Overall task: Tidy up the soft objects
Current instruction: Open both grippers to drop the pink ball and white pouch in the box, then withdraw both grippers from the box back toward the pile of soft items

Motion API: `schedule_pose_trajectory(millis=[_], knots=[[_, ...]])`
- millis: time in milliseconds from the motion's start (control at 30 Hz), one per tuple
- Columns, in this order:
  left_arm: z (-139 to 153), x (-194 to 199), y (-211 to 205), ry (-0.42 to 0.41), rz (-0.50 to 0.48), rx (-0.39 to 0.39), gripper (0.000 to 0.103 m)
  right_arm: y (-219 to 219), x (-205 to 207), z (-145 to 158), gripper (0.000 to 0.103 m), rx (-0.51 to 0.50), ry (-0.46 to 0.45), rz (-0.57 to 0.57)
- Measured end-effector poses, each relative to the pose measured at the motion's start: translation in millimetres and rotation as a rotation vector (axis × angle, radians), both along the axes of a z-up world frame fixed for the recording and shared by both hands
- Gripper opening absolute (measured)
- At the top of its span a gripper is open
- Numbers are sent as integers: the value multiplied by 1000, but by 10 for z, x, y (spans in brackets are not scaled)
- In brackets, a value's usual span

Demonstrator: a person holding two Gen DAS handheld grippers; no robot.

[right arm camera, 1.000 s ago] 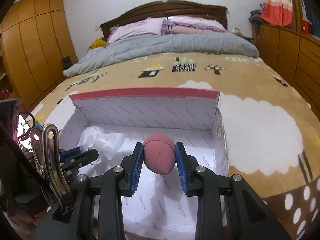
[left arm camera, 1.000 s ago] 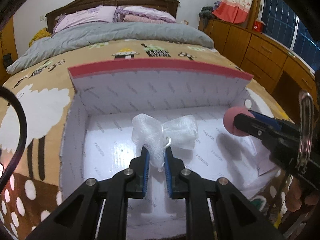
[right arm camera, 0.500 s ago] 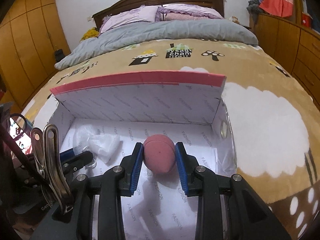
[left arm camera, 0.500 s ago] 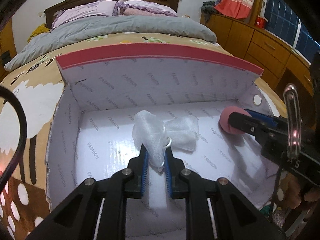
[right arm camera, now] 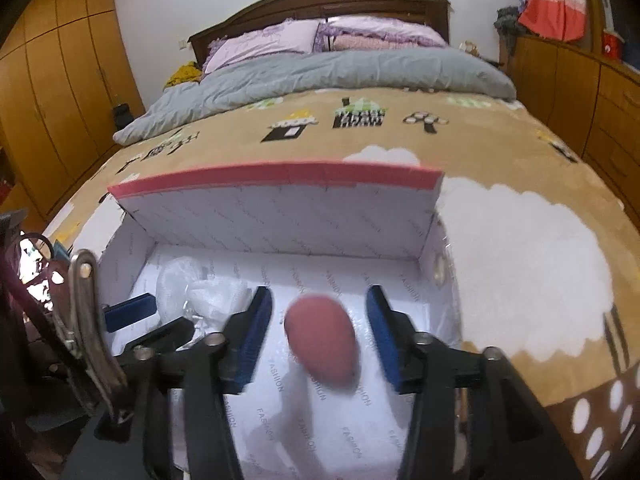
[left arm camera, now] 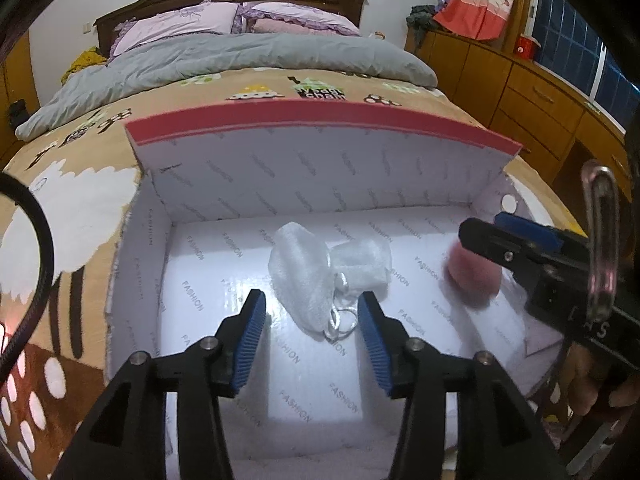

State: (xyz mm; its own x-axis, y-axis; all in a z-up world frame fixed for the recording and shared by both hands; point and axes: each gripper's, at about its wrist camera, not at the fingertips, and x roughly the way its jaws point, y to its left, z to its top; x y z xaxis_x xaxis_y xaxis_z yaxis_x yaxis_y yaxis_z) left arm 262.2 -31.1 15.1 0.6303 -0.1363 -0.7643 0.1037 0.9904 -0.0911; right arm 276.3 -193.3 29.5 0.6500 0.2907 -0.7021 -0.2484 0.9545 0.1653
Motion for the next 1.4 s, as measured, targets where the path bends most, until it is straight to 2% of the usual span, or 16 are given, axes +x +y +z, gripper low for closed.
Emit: schedule_pose_trajectory(millis=[333,767,1400], knots=[[233,-201,3,-23,2,-3,52,-92,-183,245,56,18,-29,-10],[437,-588,98,-34,13,-22,52,-98,-663,474,56,56,-53,3],[498,-1125,248,-20,36,-59,52,-134,-1249,450,56,100,-24,3]])
